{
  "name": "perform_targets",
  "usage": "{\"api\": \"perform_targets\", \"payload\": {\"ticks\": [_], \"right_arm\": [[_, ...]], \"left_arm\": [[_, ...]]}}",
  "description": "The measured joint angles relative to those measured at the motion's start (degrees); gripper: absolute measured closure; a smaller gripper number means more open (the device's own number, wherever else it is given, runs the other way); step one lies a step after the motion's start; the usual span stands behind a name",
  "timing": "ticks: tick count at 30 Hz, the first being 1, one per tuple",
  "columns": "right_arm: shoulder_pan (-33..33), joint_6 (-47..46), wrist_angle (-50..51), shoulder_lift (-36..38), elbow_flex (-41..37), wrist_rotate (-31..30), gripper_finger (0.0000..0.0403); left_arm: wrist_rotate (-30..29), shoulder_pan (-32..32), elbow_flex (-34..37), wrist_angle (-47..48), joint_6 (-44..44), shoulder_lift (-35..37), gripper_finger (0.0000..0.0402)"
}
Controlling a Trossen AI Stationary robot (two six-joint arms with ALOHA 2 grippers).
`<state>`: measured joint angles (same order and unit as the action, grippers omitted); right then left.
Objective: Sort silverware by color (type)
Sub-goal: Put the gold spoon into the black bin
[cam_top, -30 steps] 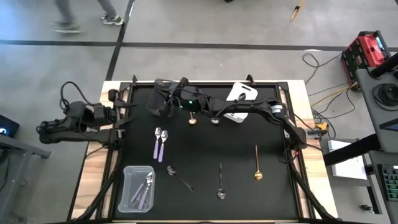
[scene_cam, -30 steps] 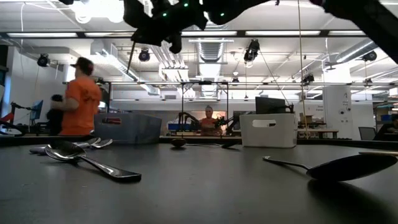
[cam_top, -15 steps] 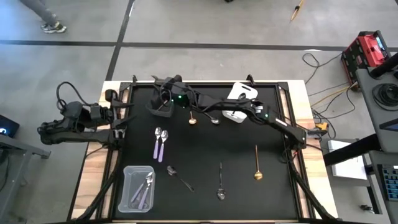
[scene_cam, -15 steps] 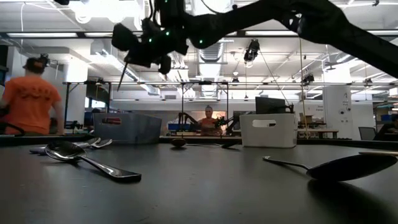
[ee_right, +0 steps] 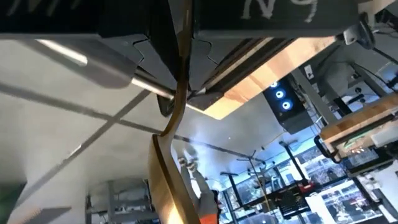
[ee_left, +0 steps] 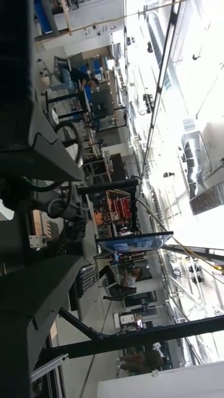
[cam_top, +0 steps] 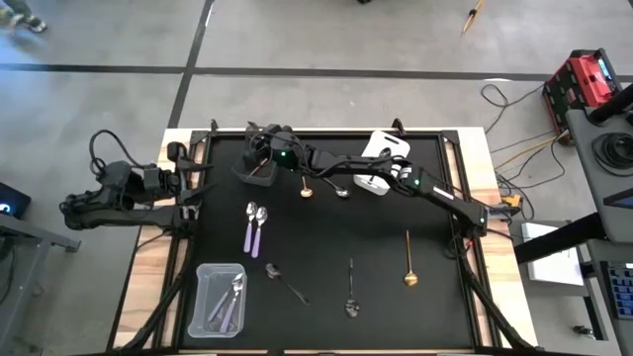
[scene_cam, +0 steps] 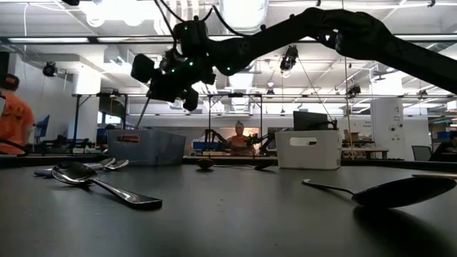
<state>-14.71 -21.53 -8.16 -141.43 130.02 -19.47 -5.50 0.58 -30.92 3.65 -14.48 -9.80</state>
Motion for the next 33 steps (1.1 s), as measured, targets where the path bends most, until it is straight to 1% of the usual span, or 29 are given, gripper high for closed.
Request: {"api": "perform_targets", "payload": {"ticks": [17, 29, 33], "right_arm": [[-0.23, -8.52, -0.54, -4.16, -0.04, 0.61, 0.039], [-0.23, -8.5, -0.67, -4.41, -0.04, 0.53, 0.039], [-0.21, -8.4, 0.76, -4.41, -0.04, 0.45, 0.039]], "left_arm": [[0.0, 0.0, 0.0, 0.0, -0.02, 0.0, 0.0214], [-0.02, 0.01, 0.11, -0.14, -0.43, -0.02, 0.0214], [-0.02, 0.0, 0.2, -0.17, -0.46, -0.02, 0.0214]]}}
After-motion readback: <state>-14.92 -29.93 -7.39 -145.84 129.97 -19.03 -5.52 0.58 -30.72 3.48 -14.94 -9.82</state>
